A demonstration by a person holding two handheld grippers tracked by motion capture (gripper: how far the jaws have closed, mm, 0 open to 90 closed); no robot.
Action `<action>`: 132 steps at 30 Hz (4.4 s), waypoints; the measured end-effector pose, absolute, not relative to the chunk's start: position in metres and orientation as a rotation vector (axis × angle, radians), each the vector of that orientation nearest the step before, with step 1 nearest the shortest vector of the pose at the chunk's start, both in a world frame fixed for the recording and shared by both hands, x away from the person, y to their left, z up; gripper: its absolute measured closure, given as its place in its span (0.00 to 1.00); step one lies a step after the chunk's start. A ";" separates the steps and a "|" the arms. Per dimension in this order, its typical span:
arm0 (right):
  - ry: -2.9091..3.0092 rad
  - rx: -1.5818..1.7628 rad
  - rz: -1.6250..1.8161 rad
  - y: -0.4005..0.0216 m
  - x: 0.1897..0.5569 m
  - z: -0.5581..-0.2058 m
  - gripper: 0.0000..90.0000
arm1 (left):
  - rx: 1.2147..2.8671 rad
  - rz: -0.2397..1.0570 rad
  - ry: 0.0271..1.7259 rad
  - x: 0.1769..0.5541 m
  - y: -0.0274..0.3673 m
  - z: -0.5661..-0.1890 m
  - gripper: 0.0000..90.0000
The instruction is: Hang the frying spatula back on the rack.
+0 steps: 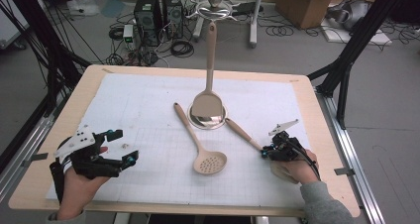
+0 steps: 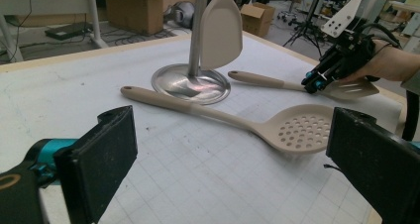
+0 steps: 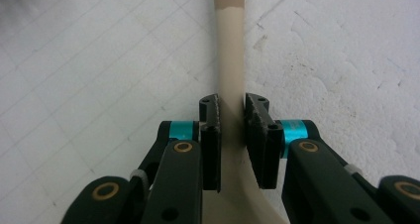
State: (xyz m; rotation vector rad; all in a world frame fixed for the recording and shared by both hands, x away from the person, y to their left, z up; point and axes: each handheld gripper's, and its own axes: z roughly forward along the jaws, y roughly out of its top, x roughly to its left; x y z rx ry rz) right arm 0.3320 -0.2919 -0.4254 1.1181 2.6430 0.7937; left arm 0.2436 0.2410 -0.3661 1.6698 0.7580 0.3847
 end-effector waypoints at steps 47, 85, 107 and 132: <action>2.442 1.125 1.084 -0.319 0.333 -0.335 0.86 | 1.656 0.387 0.765 0.243 0.246 -0.365 0.07; 2.317 0.974 1.244 -0.312 0.328 -0.255 0.86 | 1.631 0.381 0.761 0.241 0.249 -0.362 0.07; 2.223 0.951 1.424 -0.321 0.325 -0.220 0.86 | 1.623 0.378 0.762 0.242 0.250 -0.364 0.07; 2.207 0.892 1.463 -0.310 0.327 -0.202 0.86 | 1.623 0.379 0.770 0.240 0.254 -0.364 0.07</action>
